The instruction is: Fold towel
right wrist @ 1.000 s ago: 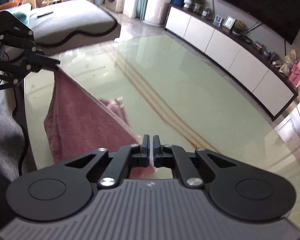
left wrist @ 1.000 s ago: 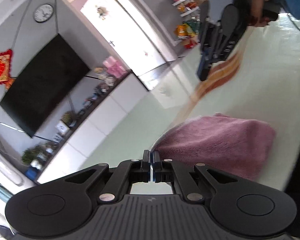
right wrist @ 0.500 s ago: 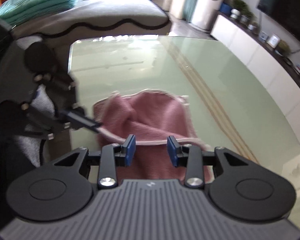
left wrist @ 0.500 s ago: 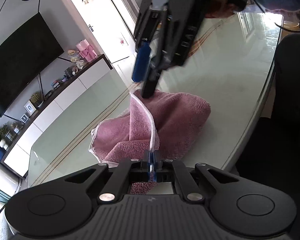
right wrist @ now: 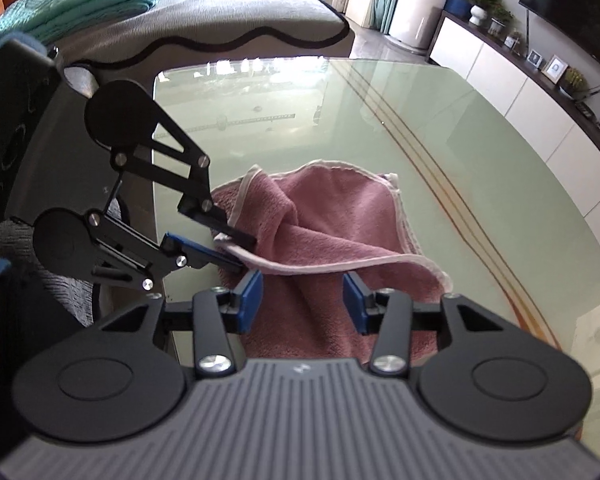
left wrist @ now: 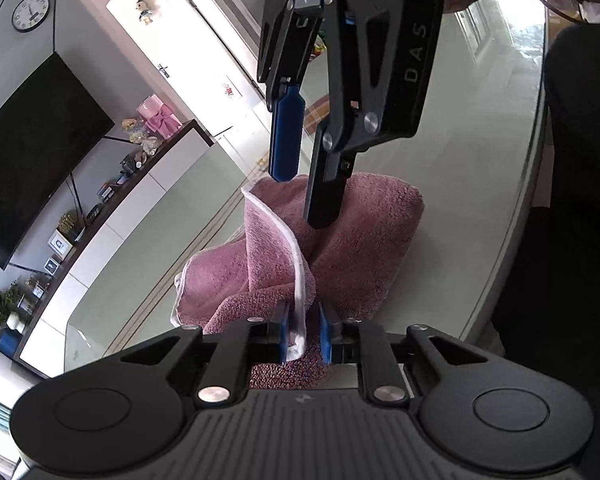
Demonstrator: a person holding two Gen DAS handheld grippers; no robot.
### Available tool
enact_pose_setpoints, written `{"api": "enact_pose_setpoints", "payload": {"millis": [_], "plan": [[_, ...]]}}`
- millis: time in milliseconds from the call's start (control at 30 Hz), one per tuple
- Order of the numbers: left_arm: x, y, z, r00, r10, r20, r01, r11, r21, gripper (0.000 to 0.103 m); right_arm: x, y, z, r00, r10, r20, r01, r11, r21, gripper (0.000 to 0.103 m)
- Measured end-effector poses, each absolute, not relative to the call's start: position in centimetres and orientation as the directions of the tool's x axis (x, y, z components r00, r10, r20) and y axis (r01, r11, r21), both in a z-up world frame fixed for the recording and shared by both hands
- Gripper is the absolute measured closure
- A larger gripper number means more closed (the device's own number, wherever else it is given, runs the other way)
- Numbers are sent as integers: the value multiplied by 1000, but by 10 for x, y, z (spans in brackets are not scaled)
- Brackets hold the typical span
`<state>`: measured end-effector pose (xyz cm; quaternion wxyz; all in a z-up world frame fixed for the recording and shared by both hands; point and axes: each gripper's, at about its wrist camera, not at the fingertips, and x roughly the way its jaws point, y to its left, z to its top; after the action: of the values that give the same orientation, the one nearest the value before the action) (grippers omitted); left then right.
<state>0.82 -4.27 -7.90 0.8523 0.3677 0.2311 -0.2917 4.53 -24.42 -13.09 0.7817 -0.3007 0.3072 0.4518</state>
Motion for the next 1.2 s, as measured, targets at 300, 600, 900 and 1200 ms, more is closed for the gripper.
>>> {"api": "enact_pose_setpoints", "payload": {"millis": [300, 600, 900, 1200], "plan": [[3, -31, -67, 669, -387, -634, 699, 617, 361, 101, 71, -243, -117, 463, 600, -653, -866, 462, -190, 39], [-20, -26, -73, 588, -459, -666, 748, 622, 232, 101, 118, -198, -133, 412, 592, -693, -896, 402, -190, 38], [-16, -18, -76, 574, -481, -663, 747, 639, 183, 101, 161, -176, -152, 279, 558, -781, -933, 351, -82, 39], [-10, -13, -79, 565, -483, -669, 749, 641, 171, 100, 181, -179, -149, 113, 579, -807, -954, 290, 75, 93]]}}
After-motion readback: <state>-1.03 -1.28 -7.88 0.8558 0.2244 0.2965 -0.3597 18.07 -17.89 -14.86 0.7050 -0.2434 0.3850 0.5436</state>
